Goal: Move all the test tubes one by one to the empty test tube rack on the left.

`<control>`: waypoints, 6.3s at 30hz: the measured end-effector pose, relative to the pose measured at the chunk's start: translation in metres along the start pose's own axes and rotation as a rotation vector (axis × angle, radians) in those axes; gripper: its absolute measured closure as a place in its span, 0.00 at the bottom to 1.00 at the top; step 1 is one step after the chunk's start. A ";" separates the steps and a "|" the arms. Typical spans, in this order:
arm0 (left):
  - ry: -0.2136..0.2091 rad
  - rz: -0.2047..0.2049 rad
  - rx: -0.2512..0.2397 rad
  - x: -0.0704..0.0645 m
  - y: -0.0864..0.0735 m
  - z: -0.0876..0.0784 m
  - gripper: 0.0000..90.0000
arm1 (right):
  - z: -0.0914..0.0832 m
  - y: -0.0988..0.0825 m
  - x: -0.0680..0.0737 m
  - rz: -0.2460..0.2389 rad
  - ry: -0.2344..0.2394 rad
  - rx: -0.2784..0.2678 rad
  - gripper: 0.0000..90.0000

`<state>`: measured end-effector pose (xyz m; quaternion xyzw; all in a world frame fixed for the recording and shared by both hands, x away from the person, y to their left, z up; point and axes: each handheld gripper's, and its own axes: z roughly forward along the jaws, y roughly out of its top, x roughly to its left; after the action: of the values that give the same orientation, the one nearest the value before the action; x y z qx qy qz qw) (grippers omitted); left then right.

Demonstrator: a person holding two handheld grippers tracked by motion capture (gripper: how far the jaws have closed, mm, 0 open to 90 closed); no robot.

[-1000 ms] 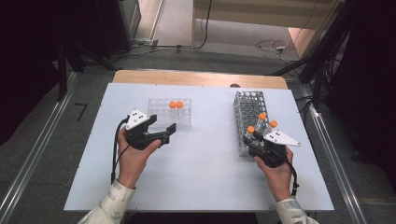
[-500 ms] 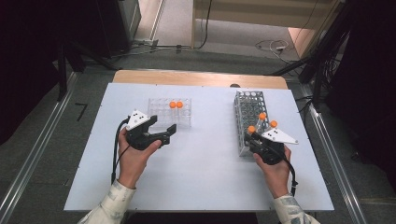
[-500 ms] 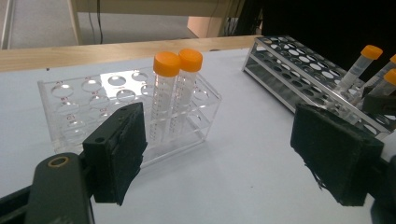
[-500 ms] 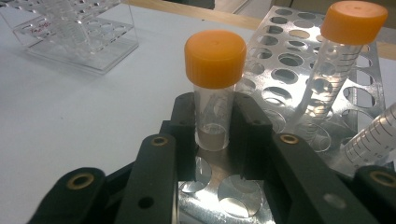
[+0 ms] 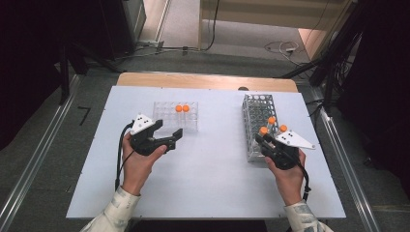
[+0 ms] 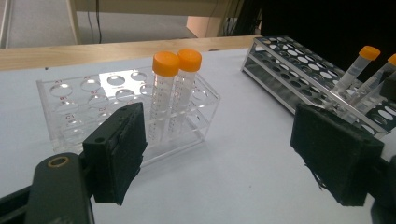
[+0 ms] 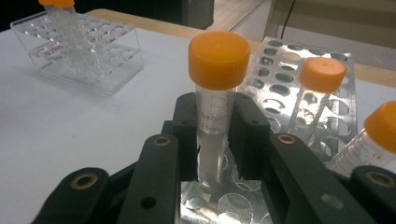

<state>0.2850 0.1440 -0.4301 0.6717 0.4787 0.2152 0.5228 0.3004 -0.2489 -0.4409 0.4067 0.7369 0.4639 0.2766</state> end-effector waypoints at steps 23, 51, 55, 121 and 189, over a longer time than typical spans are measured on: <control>-0.005 0.007 -0.001 -0.002 0.000 0.000 0.21 | -0.024 0.024 0.019 -0.018 0.078 -0.068 0.80; -0.060 0.040 0.019 -0.021 -0.002 0.002 0.21 | 0.013 0.016 0.076 -0.101 0.208 0.022 0.80; -0.073 0.049 0.023 -0.024 -0.002 0.002 0.21 | 0.019 0.016 0.084 -0.113 0.222 0.032 0.80; -0.081 0.130 0.008 -0.022 0.030 0.001 0.78 | 0.033 0.021 0.115 -0.077 0.349 0.070 0.29; 0.152 0.083 0.022 0.033 0.044 0.058 0.77 | 0.031 0.020 0.103 -0.062 0.334 0.073 0.29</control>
<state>0.3635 0.1439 -0.4182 0.6785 0.4910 0.2816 0.4682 0.2778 -0.1417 -0.4387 0.3108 0.8011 0.4891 0.1498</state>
